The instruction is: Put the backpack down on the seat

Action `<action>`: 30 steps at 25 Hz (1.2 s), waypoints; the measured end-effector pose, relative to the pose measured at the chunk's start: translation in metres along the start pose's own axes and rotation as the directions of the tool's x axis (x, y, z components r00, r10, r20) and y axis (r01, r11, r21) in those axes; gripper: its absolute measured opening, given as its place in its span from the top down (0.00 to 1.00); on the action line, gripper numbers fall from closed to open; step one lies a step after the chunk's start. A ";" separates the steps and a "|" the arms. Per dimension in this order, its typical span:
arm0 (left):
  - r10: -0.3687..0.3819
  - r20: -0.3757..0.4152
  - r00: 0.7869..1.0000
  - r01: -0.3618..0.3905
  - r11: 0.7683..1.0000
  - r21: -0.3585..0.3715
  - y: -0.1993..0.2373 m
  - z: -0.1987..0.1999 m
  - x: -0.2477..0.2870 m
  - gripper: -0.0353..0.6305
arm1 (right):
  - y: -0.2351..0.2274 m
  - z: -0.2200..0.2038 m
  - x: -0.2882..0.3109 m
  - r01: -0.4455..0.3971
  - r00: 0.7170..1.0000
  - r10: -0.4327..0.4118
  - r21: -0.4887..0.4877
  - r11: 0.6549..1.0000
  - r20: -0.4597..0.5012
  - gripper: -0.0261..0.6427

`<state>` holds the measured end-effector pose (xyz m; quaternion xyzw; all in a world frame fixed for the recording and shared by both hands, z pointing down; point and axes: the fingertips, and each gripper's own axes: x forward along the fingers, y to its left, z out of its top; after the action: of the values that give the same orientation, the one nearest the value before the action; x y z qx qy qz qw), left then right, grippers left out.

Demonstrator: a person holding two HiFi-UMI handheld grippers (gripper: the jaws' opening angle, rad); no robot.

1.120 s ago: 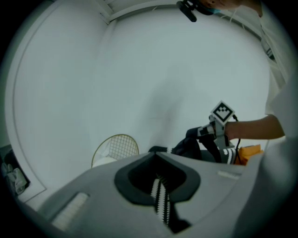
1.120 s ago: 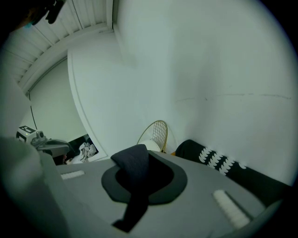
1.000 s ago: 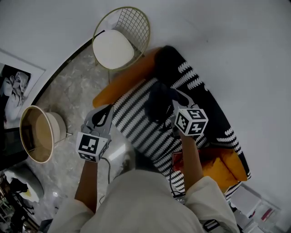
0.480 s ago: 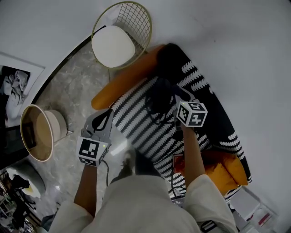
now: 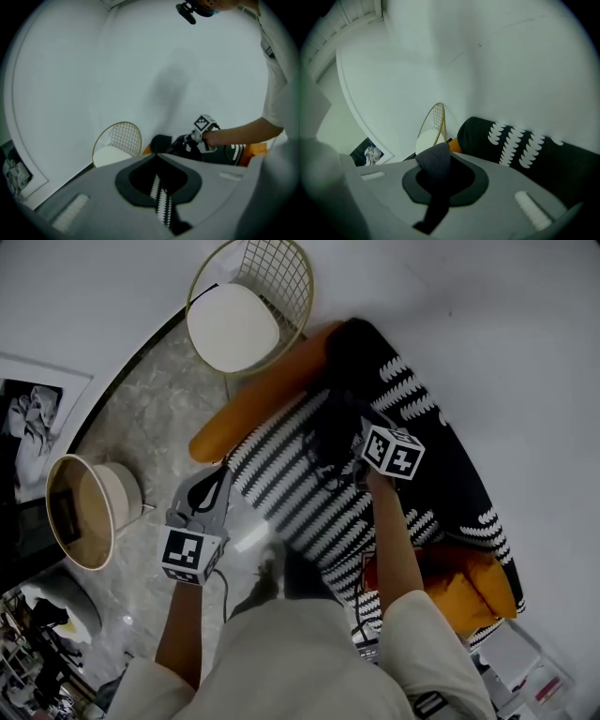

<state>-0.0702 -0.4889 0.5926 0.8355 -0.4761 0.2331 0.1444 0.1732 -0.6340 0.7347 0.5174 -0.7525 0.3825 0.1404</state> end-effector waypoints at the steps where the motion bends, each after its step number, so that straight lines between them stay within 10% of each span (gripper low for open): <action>1: 0.000 -0.004 1.000 0.000 1.000 -0.003 0.000 -0.001 0.000 0.94 | -0.001 -0.002 0.004 0.008 1.000 -0.008 0.012 1.000 -0.003 0.95; 16: -0.016 -0.044 0.999 0.017 1.000 0.026 -0.004 -0.014 -0.006 0.94 | 0.012 -0.027 0.036 -0.022 0.998 0.025 0.043 0.999 -0.054 0.92; 30: -0.028 -0.007 1.000 0.028 0.998 0.056 -0.009 -0.007 -0.008 0.94 | 0.020 -0.083 0.033 -0.082 0.964 0.068 -0.045 0.996 -0.255 0.52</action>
<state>-0.0681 -0.4756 0.5938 0.8451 -0.4571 0.2470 0.1258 0.1262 -0.5927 0.8016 0.4313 -0.7576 0.4298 0.2350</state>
